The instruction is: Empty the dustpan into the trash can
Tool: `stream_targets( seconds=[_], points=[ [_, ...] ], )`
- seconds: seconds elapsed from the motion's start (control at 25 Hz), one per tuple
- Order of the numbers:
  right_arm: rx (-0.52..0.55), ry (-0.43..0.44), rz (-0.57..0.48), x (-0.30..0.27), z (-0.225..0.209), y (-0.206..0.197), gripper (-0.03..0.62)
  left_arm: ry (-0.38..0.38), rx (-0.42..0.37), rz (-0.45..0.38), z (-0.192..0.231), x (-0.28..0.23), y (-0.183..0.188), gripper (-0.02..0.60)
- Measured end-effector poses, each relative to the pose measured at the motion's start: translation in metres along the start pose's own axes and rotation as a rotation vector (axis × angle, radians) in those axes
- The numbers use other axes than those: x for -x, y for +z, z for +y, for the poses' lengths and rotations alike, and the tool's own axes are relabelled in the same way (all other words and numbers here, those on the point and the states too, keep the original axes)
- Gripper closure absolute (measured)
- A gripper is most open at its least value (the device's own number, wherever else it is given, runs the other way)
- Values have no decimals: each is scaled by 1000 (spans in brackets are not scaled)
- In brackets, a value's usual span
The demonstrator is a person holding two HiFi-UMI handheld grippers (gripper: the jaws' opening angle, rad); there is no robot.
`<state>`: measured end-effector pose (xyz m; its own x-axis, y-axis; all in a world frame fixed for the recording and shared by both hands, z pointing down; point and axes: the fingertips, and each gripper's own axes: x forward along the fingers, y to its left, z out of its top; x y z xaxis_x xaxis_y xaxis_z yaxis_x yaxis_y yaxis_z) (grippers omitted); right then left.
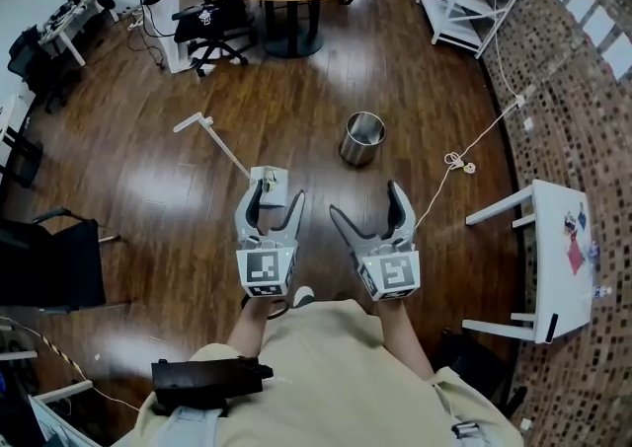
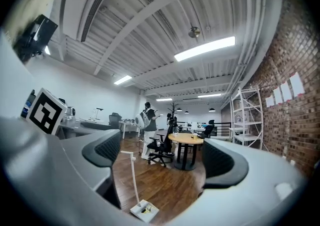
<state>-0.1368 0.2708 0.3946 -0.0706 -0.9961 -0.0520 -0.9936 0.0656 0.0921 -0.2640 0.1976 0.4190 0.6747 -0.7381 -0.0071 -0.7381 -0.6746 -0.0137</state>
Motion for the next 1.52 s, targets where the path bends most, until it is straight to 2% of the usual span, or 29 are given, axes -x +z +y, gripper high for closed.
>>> stream_targets(
  seconds=[0.16,0.32,0.64,0.88,1.16,1.28,1.52],
  points=[
    [-13,-29,32,-15,-21,-10,79,-2,27,29,7,-25,-11,270],
    [-23,-12,72,-38,-39,-27,80,-8,37,55,6,-56,-19,270],
    [-69,74,30,-115,-108,-39,95,60,-3,74,3,-143,-15,270],
    [-85,154,5,-171,-154,-41,103,132,-30,56,4,-198,-5,272],
    [-143,237,51,-208,-177,-70,109,193,-45,88,6,-231,-15,272],
    [-146,267,45,-227,-176,-67,109,209,-37,98,16,-243,-14,272],
    [-138,265,41,-263,-167,-68,109,169,-28,102,39,-267,-20,272]
  ],
)
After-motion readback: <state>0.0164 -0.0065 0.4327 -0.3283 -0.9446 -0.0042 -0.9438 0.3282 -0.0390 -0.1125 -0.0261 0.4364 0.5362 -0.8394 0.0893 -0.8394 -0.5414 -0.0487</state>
